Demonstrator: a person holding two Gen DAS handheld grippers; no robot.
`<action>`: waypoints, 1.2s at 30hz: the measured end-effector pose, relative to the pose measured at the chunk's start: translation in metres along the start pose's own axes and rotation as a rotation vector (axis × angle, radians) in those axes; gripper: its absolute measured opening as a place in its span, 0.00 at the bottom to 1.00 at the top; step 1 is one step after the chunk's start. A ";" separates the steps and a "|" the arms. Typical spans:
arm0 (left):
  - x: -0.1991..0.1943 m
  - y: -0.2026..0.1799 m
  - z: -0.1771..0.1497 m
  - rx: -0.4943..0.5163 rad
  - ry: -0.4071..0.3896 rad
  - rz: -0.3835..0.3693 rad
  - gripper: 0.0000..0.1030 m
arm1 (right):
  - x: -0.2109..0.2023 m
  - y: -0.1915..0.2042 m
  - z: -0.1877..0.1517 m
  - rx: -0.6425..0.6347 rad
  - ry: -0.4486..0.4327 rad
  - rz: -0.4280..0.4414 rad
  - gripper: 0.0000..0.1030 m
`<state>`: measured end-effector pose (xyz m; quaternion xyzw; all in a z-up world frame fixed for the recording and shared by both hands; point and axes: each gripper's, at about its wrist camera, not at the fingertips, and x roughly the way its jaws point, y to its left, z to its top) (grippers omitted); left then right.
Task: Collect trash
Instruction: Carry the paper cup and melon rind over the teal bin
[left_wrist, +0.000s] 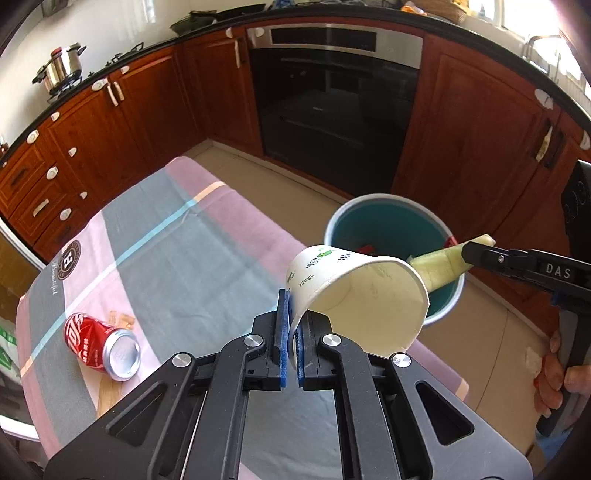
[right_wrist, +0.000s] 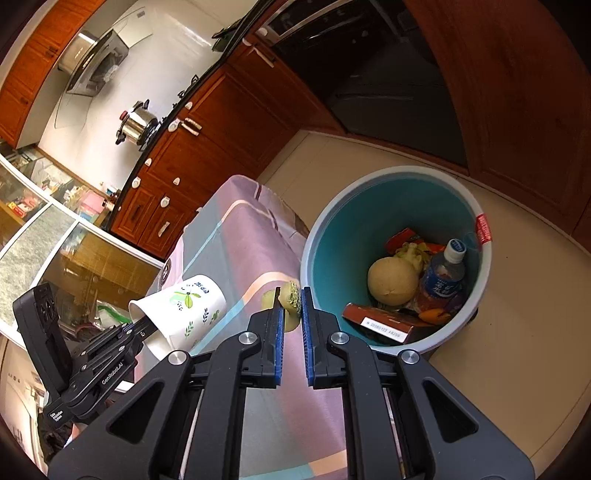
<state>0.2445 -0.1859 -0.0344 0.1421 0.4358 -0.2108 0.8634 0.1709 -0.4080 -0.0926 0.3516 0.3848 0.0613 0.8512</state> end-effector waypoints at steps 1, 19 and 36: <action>0.002 -0.006 0.003 0.009 0.000 -0.009 0.04 | -0.003 -0.006 0.003 0.010 -0.010 -0.005 0.08; 0.062 -0.089 0.047 0.097 0.083 -0.160 0.04 | -0.025 -0.080 0.035 0.102 -0.048 -0.116 0.08; 0.141 -0.087 0.041 0.052 0.226 -0.159 0.05 | 0.039 -0.089 0.042 0.073 0.110 -0.209 0.12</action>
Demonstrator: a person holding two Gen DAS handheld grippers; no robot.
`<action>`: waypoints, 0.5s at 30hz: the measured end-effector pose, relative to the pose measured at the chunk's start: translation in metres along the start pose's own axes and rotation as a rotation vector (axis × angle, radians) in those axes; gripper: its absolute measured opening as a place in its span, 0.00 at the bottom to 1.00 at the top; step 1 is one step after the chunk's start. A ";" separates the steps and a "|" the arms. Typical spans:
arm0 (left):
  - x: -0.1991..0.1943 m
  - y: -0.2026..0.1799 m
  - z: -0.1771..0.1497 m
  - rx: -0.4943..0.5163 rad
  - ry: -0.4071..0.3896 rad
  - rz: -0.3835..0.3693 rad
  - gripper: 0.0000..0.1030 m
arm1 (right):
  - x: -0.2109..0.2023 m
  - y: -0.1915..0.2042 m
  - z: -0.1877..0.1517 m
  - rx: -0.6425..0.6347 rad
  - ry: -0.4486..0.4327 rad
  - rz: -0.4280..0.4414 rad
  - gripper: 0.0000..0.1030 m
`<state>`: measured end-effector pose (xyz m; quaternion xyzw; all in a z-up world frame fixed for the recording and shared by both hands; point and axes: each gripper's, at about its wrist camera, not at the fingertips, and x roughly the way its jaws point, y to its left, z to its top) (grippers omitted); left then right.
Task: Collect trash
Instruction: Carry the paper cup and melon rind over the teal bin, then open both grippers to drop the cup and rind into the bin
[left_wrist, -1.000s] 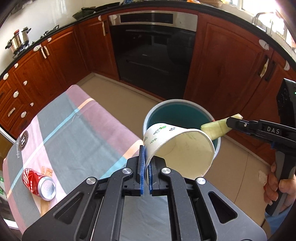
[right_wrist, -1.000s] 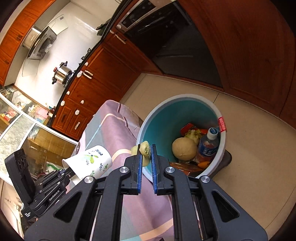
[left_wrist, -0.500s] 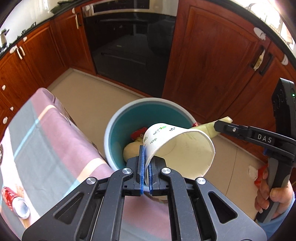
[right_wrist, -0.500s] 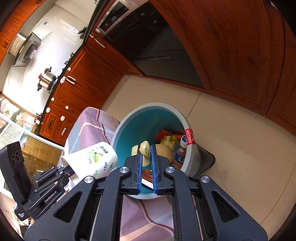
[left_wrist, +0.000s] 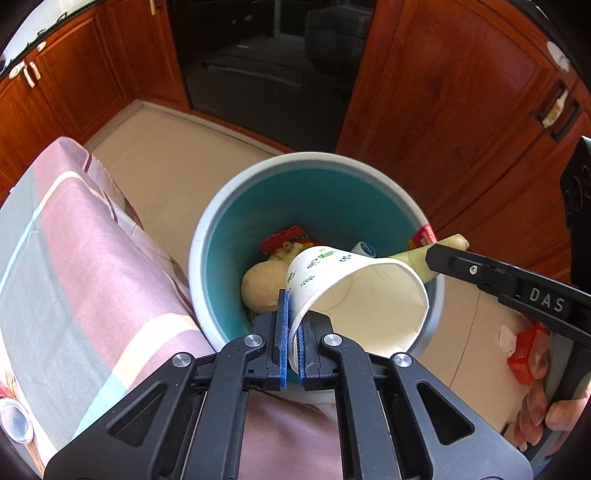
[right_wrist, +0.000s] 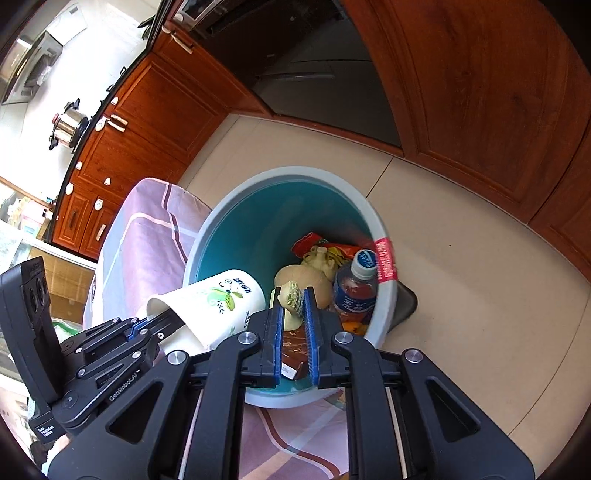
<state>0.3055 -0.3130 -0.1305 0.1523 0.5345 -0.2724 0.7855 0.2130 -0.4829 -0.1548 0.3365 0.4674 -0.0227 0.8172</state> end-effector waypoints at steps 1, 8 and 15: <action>0.000 0.003 0.000 -0.005 -0.001 0.002 0.05 | 0.002 0.002 0.000 -0.002 0.001 0.004 0.13; -0.014 0.015 -0.003 -0.046 -0.057 0.008 0.52 | 0.003 0.020 -0.001 -0.016 -0.014 0.032 0.63; -0.029 0.019 -0.012 -0.053 -0.078 -0.001 0.62 | -0.008 0.026 -0.006 0.006 -0.029 0.023 0.75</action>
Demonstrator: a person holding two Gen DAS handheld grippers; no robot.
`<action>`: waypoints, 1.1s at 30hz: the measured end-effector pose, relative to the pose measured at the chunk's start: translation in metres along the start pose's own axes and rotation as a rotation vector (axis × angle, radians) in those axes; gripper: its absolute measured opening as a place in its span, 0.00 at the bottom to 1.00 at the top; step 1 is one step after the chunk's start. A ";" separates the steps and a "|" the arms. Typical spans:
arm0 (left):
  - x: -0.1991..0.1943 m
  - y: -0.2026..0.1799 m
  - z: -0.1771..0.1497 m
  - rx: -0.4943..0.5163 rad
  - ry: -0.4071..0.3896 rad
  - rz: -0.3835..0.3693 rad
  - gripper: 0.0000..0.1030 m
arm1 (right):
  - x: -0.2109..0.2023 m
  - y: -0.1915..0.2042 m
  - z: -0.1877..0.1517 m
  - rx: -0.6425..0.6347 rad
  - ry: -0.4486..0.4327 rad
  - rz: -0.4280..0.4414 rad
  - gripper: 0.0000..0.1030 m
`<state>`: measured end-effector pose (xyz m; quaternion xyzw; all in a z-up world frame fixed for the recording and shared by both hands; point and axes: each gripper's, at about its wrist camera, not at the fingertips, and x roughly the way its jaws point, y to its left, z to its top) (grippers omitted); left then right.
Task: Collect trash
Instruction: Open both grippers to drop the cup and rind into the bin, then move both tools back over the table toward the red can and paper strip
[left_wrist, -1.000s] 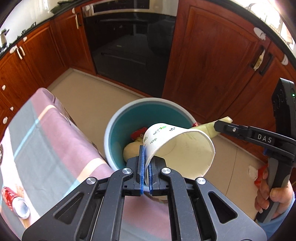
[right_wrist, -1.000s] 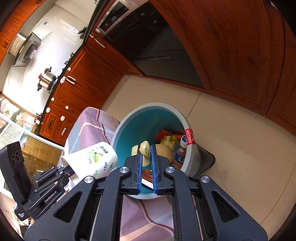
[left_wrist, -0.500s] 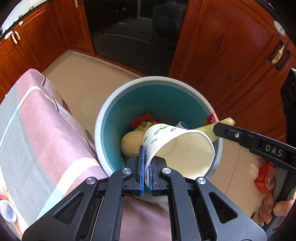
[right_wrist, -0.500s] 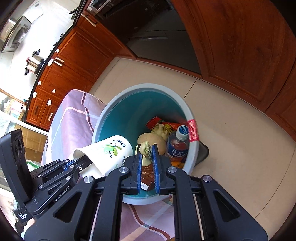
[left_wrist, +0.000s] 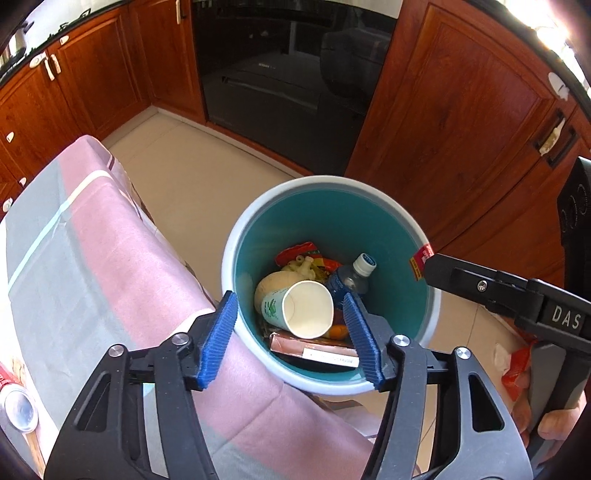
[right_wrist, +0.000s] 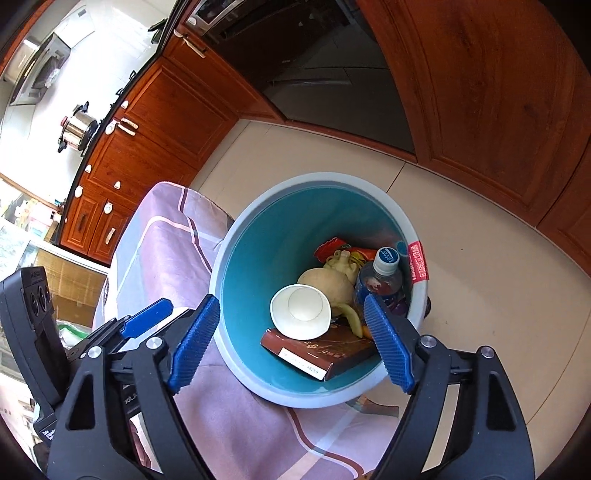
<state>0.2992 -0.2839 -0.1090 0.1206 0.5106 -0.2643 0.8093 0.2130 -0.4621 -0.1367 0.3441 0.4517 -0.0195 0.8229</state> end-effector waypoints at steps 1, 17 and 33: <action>-0.003 0.001 -0.001 -0.001 -0.005 0.001 0.63 | -0.002 0.000 -0.002 0.007 -0.001 -0.001 0.77; -0.078 0.009 -0.033 -0.022 -0.105 0.034 0.89 | -0.036 0.026 -0.035 0.032 -0.009 0.007 0.88; -0.160 0.057 -0.098 -0.078 -0.206 0.071 0.96 | -0.065 0.114 -0.086 -0.100 -0.002 0.035 0.89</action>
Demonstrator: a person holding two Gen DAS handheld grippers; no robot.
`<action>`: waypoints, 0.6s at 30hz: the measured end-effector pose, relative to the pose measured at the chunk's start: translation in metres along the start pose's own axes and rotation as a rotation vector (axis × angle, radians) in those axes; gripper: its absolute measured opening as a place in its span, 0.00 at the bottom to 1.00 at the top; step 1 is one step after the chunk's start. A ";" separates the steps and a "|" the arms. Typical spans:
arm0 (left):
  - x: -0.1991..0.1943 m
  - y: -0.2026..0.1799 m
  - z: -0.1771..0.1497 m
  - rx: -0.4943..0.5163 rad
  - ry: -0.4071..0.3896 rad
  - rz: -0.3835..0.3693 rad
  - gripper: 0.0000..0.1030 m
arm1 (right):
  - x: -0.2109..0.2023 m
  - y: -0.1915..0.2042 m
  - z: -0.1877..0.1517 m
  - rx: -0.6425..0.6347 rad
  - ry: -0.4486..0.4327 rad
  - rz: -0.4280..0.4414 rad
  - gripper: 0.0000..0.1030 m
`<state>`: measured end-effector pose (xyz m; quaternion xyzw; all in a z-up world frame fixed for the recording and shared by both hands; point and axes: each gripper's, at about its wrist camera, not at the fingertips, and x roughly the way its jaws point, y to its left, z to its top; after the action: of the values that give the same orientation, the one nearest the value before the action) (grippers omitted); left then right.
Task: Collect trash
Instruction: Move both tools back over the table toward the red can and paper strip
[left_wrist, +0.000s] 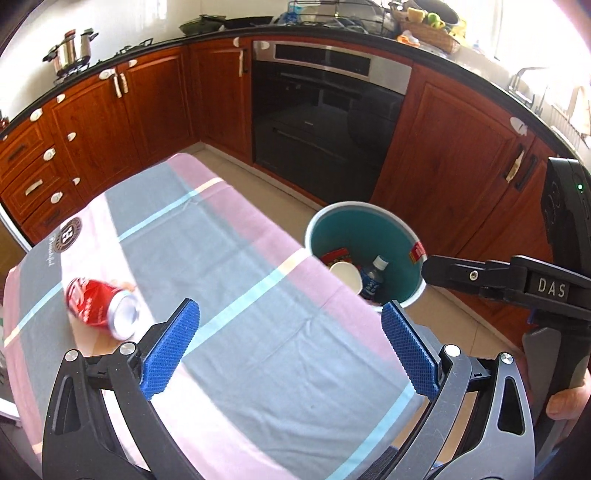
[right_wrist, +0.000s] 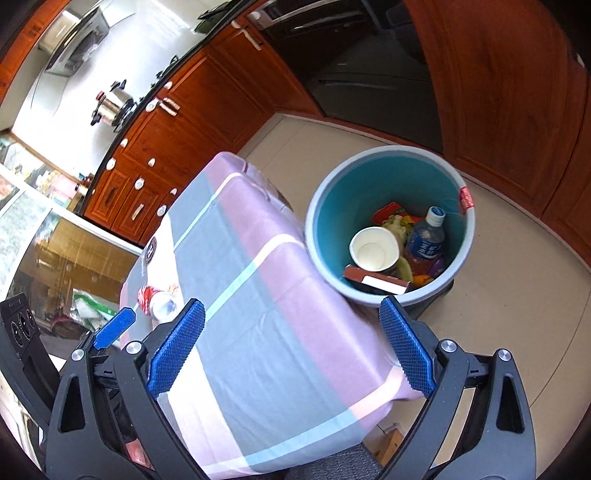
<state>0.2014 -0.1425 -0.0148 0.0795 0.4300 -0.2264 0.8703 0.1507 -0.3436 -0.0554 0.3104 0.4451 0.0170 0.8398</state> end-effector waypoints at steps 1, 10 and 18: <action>-0.003 0.009 -0.004 -0.013 0.001 0.001 0.96 | 0.002 0.008 -0.004 -0.015 0.008 0.001 0.89; -0.019 0.121 -0.049 -0.197 0.039 0.024 0.96 | 0.049 0.094 -0.027 -0.203 0.145 0.011 0.89; -0.017 0.216 -0.090 -0.334 0.101 0.055 0.96 | 0.118 0.188 -0.054 -0.453 0.304 0.039 0.89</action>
<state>0.2276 0.0840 -0.0692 -0.0433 0.5025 -0.1238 0.8546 0.2279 -0.1289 -0.0638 0.1170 0.5448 0.1785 0.8109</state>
